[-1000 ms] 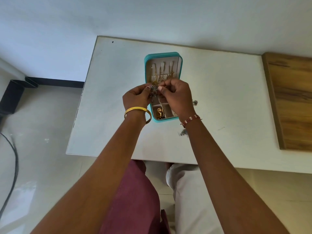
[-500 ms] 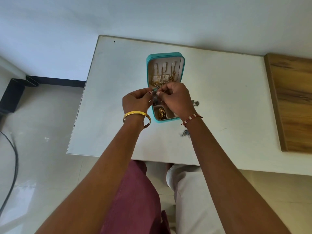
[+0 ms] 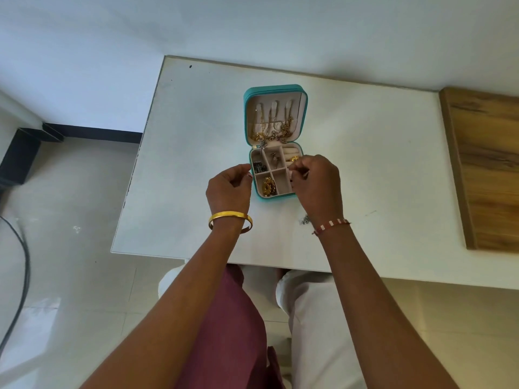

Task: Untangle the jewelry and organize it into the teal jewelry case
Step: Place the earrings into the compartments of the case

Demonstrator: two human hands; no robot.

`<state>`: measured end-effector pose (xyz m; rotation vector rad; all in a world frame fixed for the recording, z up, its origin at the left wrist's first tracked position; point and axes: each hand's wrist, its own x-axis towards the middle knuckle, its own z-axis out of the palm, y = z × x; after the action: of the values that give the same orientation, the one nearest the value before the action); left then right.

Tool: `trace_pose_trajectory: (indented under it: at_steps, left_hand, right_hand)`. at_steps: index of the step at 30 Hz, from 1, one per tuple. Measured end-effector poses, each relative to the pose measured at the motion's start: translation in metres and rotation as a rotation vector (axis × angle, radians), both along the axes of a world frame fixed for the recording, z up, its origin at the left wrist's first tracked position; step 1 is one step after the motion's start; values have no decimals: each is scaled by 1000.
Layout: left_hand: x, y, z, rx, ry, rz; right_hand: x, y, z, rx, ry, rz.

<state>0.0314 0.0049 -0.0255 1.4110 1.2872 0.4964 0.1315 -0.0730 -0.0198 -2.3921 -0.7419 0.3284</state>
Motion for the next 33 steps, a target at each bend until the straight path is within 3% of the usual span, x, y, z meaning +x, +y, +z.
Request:
trace_pose_trajectory:
  at_steps: [11, 21, 33]
  left_hand:
    - [0, -2, -4, 78, 83, -117]
    - [-5, 6, -7, 40, 40, -151]
    - [-6, 4, -13, 76, 27, -147]
  right_hand:
    - [-13, 0, -9, -185, -173, 186]
    - [-18, 16, -9, -75, -193, 86]
    - [-11, 42, -15, -170, -175, 46]
